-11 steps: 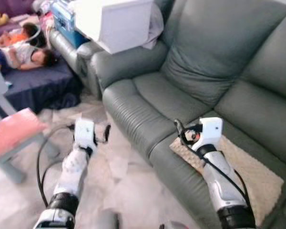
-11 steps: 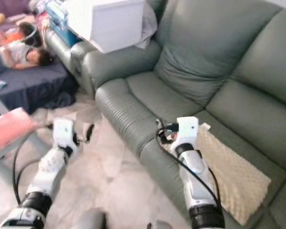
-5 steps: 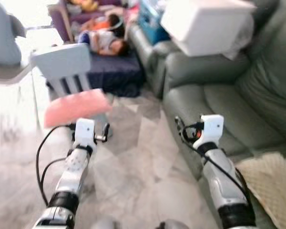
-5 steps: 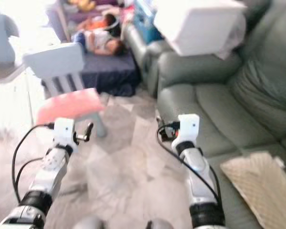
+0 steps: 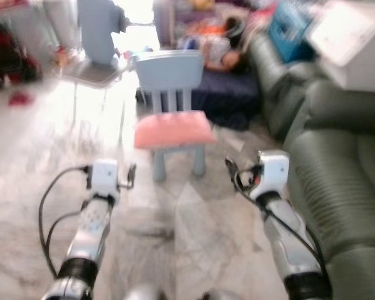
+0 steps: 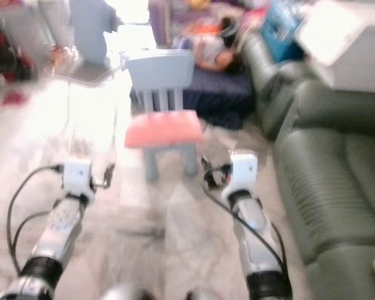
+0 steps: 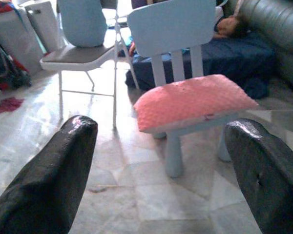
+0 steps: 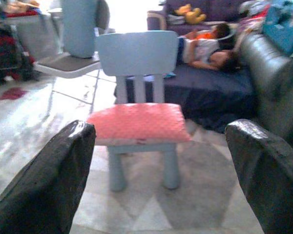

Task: Move the pillow to the sofa

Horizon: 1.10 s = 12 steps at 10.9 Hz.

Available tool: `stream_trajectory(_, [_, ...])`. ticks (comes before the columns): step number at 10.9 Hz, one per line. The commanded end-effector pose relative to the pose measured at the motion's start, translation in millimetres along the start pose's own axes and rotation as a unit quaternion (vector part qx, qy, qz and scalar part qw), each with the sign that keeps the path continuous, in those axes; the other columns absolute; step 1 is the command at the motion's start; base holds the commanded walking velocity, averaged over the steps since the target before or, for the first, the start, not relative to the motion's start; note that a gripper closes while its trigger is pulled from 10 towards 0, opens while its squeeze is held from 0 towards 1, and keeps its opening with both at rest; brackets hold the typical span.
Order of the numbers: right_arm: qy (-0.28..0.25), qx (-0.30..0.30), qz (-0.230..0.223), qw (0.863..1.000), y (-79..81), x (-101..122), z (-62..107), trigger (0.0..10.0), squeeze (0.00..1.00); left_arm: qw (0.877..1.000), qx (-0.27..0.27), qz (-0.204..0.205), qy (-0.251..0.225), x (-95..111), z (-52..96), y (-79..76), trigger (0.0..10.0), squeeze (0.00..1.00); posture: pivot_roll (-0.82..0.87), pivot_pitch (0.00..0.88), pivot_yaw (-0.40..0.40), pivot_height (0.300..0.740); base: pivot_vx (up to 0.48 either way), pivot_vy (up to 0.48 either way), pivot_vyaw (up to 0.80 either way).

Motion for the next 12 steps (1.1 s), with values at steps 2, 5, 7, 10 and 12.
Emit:
stream_trajectory(2, [0.003, -0.021, 0.003, 1.000, -14.2, -2, 8.1, 10.0, 0.00, 1.000, 0.000, -0.011, -0.014, -1, 8.9, 9.6, 10.0, 0.00, -0.03, 0.000, -0.058, 0.740, 0.165, 0.000, 0.00])
stream_trajectory(5, [0.000, -0.014, -0.002, 1.000, -5.5, -2, 4.3, 10.0, 0.00, 1.000, 0.003, -0.011, -0.016, 3, 4.8, 9.5, 10.0, 0.00, -0.04, 0.000, -0.055, 0.740, 0.433, 0.000, 0.00])
stream_trajectory(7, [-0.002, -0.013, 0.000, 1.000, -7.6, 1, 3.9, 10.0, 0.00, 1.000, 0.009, -0.012, -0.015, 5, 3.2, 10.9, 10.0, 0.00, -0.05, 0.000, -0.053, 0.740, 0.458, 0.000, 0.00])
stream_trajectory(10, [-0.005, -0.010, 0.006, 1.000, -4.1, 0, 4.7, 10.0, 0.00, 1.000, 0.020, -0.010, -0.010, 5, 1.5, 11.4, 10.0, 0.00, -0.05, 0.000, -0.052, 0.740, 0.454, 0.000, 0.00])
stream_trajectory(12, [-0.001, 0.009, 0.018, 1.000, 2.8, -1, 3.1, 10.0, 0.00, 1.000, 0.011, -0.005, -0.009, 5, 1.9, 4.8, 10.0, 0.00, -0.05, 0.000, -0.049, 0.740, 0.424, 0.133, 0.40])
Point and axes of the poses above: a point about 5 cm out from each wrist's last joint towards the gripper, its own z axis pointing back from the gripper into the wrist, its own x axis along the axis of the wrist's last joint, y = z × x, the point moved 4 cm from there along -z, pointing out of the wrist towards the gripper, and after that the axes turned 11 degrees about -z, right-handed, at the moved point
